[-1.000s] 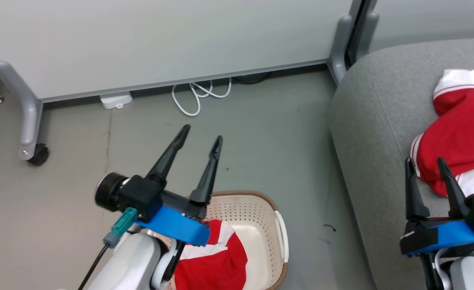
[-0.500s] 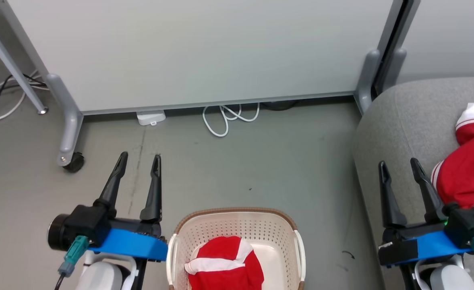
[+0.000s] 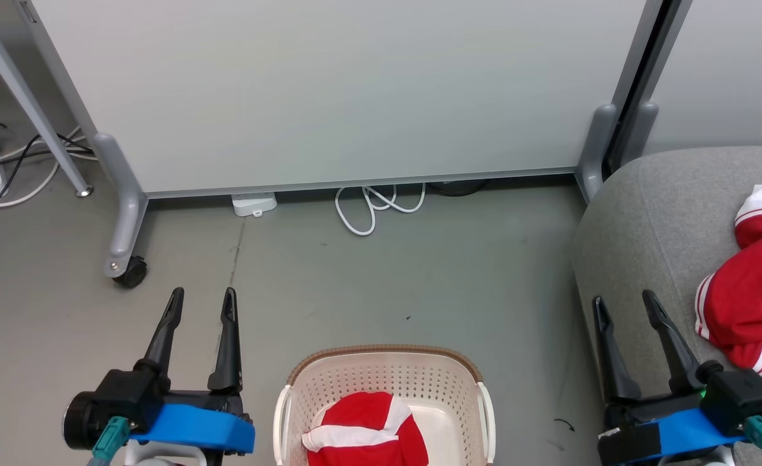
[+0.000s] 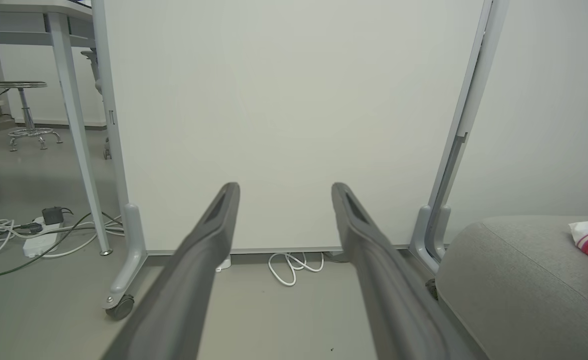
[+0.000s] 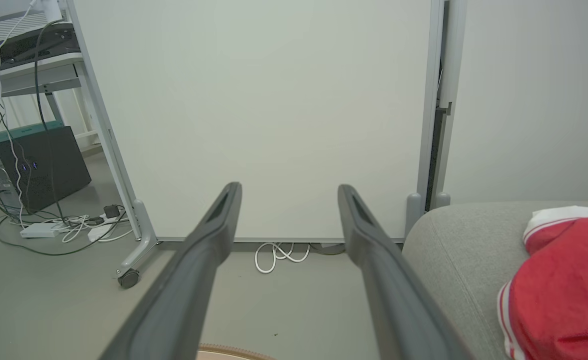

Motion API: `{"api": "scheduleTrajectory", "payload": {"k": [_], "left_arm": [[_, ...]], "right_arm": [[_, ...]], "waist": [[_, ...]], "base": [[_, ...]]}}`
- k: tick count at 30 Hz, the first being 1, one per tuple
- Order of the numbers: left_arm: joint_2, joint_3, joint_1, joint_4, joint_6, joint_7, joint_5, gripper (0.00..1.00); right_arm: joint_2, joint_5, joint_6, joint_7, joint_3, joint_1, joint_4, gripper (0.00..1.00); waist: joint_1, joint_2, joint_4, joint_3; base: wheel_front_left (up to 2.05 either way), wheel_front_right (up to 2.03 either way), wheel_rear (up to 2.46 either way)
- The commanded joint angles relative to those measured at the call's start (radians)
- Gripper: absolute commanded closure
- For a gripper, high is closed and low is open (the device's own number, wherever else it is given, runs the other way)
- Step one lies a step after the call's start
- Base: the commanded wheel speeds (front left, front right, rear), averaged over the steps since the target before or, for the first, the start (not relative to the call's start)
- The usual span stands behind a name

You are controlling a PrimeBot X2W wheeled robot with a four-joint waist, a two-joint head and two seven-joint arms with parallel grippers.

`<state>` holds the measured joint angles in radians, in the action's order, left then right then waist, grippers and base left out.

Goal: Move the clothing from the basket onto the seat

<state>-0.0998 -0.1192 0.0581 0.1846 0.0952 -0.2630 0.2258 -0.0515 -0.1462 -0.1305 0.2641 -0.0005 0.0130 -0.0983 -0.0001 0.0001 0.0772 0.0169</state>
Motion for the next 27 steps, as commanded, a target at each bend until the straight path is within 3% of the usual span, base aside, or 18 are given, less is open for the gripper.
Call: {"api": "scheduleTrajectory", "payload": {"k": [1,17,27], "left_arm": [[0.004,0.011,-0.010,0.006,0.005,-0.003,-0.012,0.00],[0.033,0.045,0.010,0.017,0.029,-0.003,-0.051,0.00],[-0.005,-0.089,0.174,0.117,0.037,-0.003,-0.033,0.00]], "right_arm": [[0.001,0.005,0.000,0.001,0.002,-0.013,-0.002,0.00],[0.002,-0.001,0.000,0.001,0.005,0.004,-0.012,0.00],[0.001,0.040,0.000,0.001,0.006,0.081,0.002,0.00]], "waist": [[0.0001,-0.0001,-0.002,0.002],[0.0001,-0.0001,-0.010,0.013],[0.0001,-0.0001,-0.031,0.104]], "base": [[0.00,0.00,0.00],[0.00,0.00,0.00],[0.00,0.00,0.00]]}}
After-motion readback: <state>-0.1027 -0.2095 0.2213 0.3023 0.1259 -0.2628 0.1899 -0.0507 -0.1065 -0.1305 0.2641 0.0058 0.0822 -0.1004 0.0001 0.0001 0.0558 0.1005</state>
